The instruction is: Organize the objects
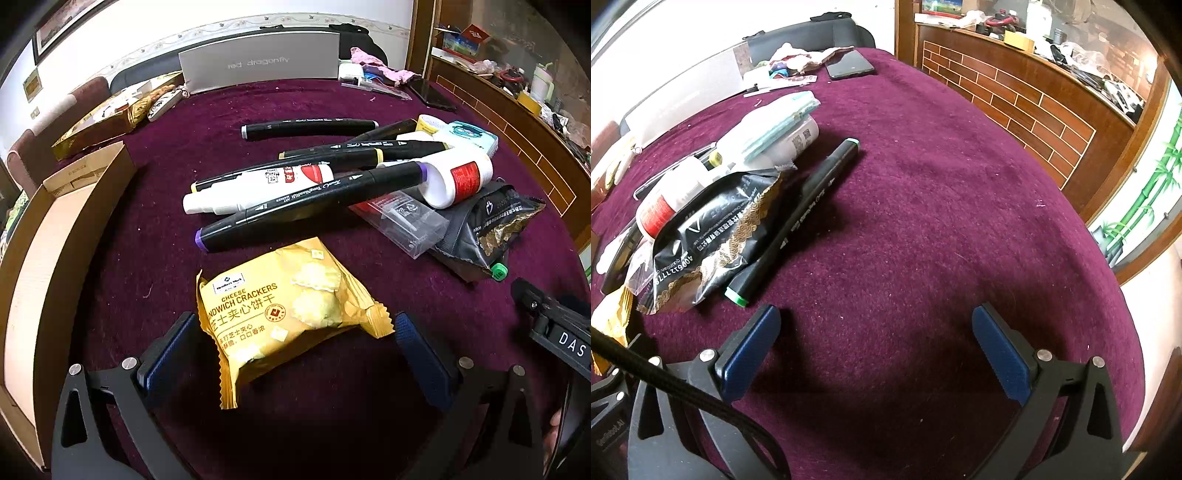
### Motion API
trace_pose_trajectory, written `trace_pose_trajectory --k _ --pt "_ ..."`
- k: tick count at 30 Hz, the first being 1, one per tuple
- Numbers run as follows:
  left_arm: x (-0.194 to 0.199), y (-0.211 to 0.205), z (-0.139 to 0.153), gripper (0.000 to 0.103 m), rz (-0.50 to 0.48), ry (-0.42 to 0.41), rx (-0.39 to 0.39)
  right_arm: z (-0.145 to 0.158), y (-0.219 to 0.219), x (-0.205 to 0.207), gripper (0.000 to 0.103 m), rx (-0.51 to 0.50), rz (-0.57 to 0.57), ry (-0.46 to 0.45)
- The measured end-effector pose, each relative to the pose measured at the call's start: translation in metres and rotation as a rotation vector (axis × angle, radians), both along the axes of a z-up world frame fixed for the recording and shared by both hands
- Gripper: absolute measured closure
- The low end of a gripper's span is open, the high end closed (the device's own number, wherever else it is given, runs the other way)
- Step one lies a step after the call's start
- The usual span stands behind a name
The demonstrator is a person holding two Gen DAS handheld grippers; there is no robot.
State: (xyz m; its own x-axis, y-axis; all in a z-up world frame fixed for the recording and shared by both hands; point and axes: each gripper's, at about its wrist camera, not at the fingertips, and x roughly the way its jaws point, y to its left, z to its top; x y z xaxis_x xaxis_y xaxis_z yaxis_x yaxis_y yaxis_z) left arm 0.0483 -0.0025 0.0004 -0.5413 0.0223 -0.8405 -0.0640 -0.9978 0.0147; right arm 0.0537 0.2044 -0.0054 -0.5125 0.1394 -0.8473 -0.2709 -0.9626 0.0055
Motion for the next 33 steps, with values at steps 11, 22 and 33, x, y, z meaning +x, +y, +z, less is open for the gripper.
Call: trace_pose_trajectory --k 11,22,33 --pt "-0.0022 0.003 -0.0006 0.002 0.014 0.02 0.0 0.0001 -0.003 0.0005 0.0 0.004 -0.03 -0.001" --pt "-0.0032 0.0036 -0.0001 0.002 0.013 0.02 0.001 0.0007 -0.0033 0.0005 0.0 -0.006 -0.061 -0.015" --pt "-0.0027 0.0017 0.0033 0.002 -0.013 0.008 0.03 0.0039 -0.0009 -0.0002 0.001 -0.013 -0.059 -0.035"
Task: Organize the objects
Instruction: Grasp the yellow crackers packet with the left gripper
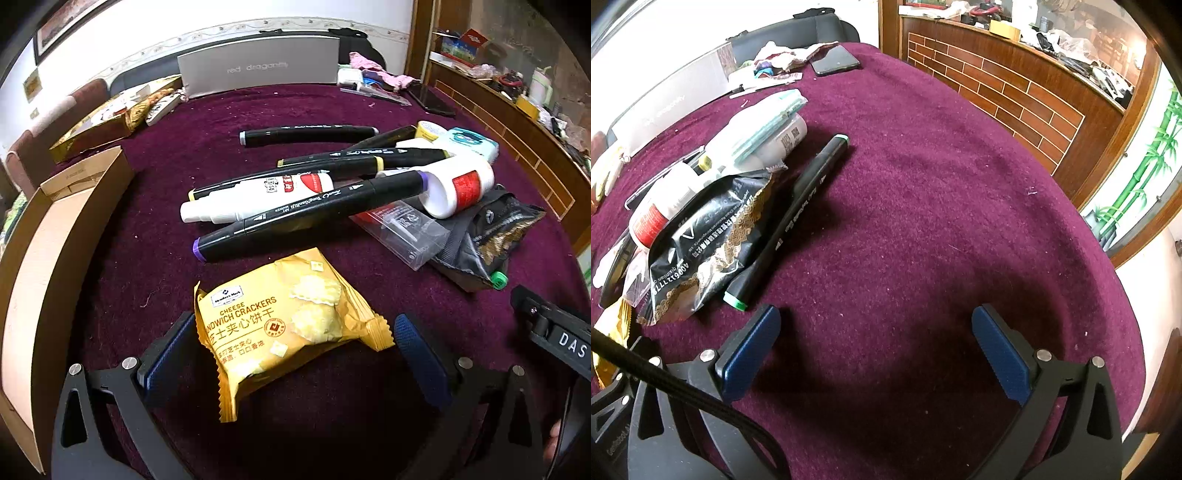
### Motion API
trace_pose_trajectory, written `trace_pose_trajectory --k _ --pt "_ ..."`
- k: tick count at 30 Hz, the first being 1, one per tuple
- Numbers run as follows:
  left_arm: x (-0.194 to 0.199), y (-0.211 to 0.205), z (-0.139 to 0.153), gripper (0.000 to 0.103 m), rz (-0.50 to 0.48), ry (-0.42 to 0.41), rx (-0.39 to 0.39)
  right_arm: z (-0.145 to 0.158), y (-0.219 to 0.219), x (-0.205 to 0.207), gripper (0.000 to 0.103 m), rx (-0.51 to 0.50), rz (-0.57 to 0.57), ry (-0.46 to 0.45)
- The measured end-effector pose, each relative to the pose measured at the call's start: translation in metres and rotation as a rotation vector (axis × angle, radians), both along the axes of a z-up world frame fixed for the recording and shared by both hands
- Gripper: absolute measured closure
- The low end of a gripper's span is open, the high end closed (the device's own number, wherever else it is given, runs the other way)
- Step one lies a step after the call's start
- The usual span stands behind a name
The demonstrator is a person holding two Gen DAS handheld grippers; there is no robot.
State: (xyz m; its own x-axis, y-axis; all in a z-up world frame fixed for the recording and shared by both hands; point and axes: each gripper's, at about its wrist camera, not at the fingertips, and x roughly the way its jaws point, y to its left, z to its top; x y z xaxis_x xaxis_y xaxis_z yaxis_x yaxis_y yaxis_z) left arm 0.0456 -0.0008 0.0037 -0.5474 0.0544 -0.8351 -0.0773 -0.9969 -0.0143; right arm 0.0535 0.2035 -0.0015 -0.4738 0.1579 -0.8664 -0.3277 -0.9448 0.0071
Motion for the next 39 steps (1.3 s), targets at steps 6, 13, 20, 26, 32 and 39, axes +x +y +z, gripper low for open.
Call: trace_pose_trajectory --k 6,13,20,26,32,39 --pt "0.013 -0.051 0.057 0.003 -0.08 0.087 0.164 0.052 -0.008 0.036 0.004 0.136 -0.003 0.232" --pt "0.01 -0.085 0.077 0.002 -0.153 0.155 -0.003 0.077 -0.012 0.004 0.0 -0.131 0.156 0.27" --pt "0.017 -0.052 0.043 0.003 -0.288 0.037 0.029 0.06 -0.026 -0.008 0.0 -0.132 0.204 0.231" --pt "0.012 -0.036 0.032 0.003 -0.375 0.035 0.025 0.054 -0.031 -0.006 0.0 -0.126 0.23 0.219" --pt "-0.008 -0.026 0.013 0.003 -0.412 -0.029 -0.013 0.049 -0.021 -0.005 0.0 -0.149 0.2 0.214" --pt "-0.005 -0.009 0.004 0.013 -0.41 -0.047 -0.035 0.052 -0.02 -0.004 0.0 -0.144 0.209 0.215"
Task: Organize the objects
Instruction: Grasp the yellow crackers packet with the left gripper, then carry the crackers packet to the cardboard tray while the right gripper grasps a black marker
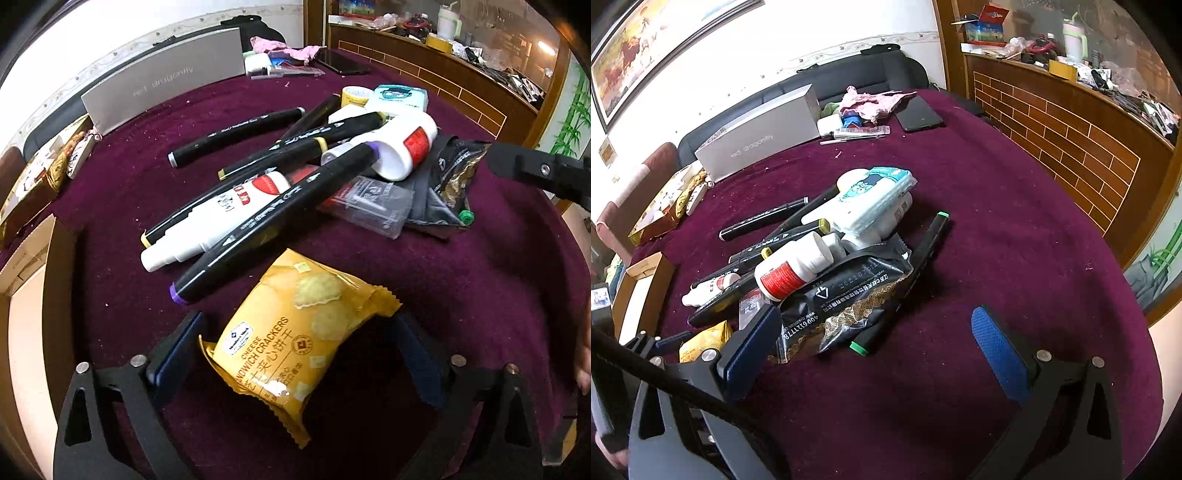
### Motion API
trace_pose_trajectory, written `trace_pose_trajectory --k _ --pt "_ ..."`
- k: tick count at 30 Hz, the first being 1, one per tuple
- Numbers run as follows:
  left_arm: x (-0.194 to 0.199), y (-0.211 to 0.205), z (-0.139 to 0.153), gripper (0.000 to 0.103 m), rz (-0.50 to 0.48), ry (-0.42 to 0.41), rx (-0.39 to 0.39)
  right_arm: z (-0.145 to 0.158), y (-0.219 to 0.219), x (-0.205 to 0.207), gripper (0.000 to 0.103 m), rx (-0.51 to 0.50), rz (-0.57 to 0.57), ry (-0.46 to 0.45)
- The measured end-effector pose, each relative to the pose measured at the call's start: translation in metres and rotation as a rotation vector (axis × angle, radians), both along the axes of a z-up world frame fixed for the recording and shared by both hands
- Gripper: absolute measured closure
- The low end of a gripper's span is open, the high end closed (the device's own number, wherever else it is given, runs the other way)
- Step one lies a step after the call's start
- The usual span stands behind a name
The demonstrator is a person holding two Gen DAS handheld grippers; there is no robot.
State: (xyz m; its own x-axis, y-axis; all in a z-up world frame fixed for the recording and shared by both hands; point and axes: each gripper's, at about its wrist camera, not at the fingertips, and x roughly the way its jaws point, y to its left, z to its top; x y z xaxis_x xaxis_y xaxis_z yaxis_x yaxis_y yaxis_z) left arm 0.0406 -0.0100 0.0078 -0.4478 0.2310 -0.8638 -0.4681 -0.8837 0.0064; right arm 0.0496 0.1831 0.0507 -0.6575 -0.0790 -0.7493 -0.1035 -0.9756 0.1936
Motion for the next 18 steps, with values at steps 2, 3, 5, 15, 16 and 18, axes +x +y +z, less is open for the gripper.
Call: trace_pose_trajectory --k 2,3,5,15,16,18 --pt "0.005 -0.001 0.004 0.043 0.01 0.011 0.008 0.002 -0.001 0.001 0.0 0.005 0.002 0.004" --pt "0.006 -0.004 0.008 0.049 0.014 0.007 0.02 0.004 -0.002 0.001 0.0 0.01 0.007 0.007" --pt "0.006 -0.009 0.01 0.06 0.034 -0.016 0.054 0.006 -0.005 0.002 0.0 0.019 0.018 0.01" --pt "0.024 -0.065 0.033 0.061 0.185 -0.039 0.254 0.021 -0.041 -0.009 0.0 0.007 0.146 0.001" --pt "0.027 -0.073 0.037 0.061 0.2 -0.031 0.267 0.022 -0.047 -0.013 0.0 -0.005 0.168 -0.008" --pt "0.033 -0.088 0.046 0.061 0.226 -0.015 0.286 0.022 -0.059 -0.026 0.0 -0.055 0.223 -0.036"
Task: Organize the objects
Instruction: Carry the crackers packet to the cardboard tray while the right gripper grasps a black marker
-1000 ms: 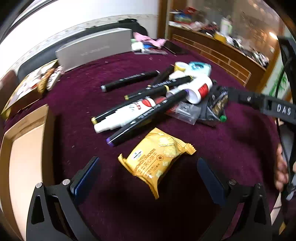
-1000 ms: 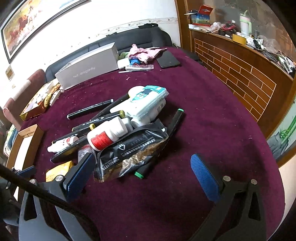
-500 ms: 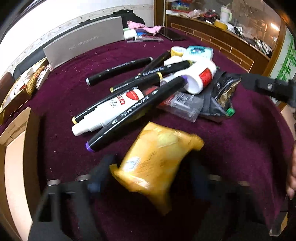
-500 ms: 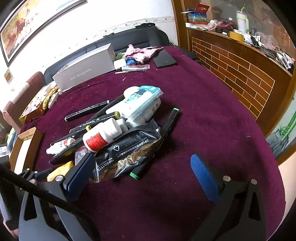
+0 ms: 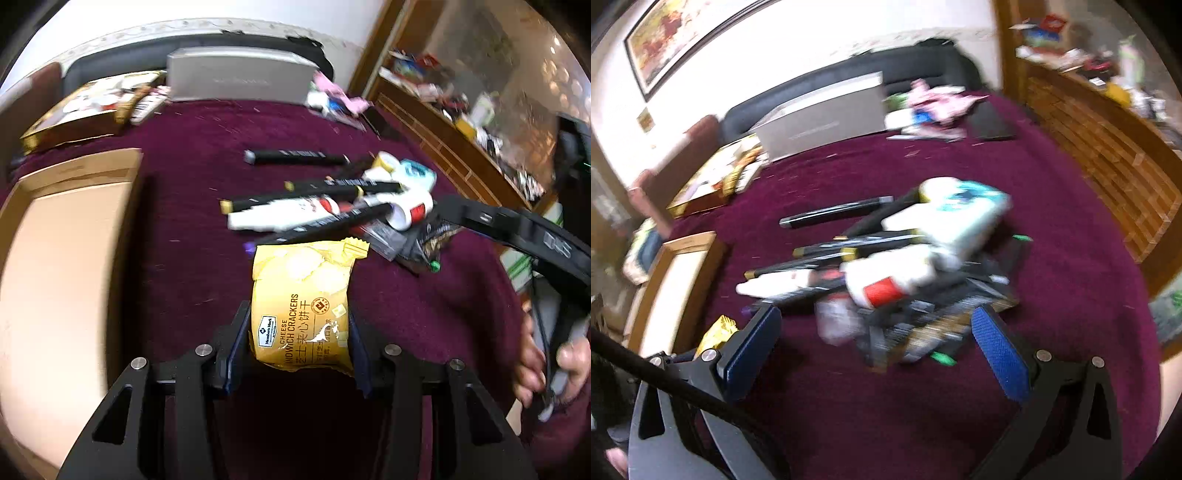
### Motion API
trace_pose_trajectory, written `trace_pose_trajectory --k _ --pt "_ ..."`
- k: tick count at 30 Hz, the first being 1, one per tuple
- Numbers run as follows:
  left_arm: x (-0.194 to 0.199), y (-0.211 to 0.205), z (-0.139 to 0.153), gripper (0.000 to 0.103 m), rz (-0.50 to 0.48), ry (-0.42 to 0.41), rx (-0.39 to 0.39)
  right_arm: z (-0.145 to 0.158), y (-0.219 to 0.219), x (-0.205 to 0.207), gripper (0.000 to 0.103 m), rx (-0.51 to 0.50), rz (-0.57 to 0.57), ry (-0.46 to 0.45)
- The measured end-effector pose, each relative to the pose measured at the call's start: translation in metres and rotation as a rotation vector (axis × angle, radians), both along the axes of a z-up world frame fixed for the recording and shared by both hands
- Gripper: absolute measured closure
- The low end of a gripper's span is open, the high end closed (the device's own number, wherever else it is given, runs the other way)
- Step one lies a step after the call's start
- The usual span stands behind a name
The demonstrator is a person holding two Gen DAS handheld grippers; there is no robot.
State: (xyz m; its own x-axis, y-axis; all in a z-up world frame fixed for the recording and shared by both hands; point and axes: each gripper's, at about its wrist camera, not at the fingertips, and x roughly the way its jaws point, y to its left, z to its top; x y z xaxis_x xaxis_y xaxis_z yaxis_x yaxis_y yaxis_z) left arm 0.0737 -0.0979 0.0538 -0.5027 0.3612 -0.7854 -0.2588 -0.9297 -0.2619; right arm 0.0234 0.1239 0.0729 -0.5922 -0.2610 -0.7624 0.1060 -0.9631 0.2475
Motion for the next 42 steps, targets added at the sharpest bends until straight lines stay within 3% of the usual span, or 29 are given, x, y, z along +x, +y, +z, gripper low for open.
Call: trace_pose_trajectory --k 6,9,16,22,31,34,36,38,39,42 --pt "0.016 -0.048 0.016 0.061 0.093 0.063 0.011 -0.012 -0.033 -0.061 0.0 -0.195 0.117 -0.163" --pt "0.019 -0.069 0.019 0.061 0.119 0.086 0.002 -0.019 -0.051 -0.085 0.0 -0.172 0.13 -0.201" --pt "0.018 -0.1 0.019 0.061 0.167 0.114 -0.001 -0.046 -0.057 -0.153 0.007 -0.265 -0.006 -0.357" --pt "0.014 -0.126 0.012 0.061 0.21 0.117 0.017 -0.061 -0.07 -0.188 0.016 -0.208 -0.118 -0.447" --pt "0.009 -0.156 -0.001 0.061 0.264 0.097 0.022 -0.066 -0.109 -0.212 0.031 0.042 -0.203 -0.366" --pt "0.009 -0.16 -0.003 0.061 0.277 0.098 0.021 -0.067 -0.125 -0.205 0.046 0.18 -0.195 -0.319" --pt "0.011 -0.159 -0.002 0.061 0.277 0.11 0.003 -0.066 -0.127 -0.197 0.066 0.23 -0.194 -0.289" --pt "0.012 -0.16 -0.003 0.061 0.278 0.11 0.013 -0.064 -0.121 -0.189 0.076 0.205 -0.189 -0.267" --pt "0.013 -0.161 -0.002 0.061 0.282 0.11 0.016 -0.062 -0.116 -0.186 0.09 0.194 -0.194 -0.262" --pt "0.018 -0.161 -0.001 0.061 0.296 0.114 0.02 -0.059 -0.103 -0.179 0.09 0.109 -0.175 -0.269"
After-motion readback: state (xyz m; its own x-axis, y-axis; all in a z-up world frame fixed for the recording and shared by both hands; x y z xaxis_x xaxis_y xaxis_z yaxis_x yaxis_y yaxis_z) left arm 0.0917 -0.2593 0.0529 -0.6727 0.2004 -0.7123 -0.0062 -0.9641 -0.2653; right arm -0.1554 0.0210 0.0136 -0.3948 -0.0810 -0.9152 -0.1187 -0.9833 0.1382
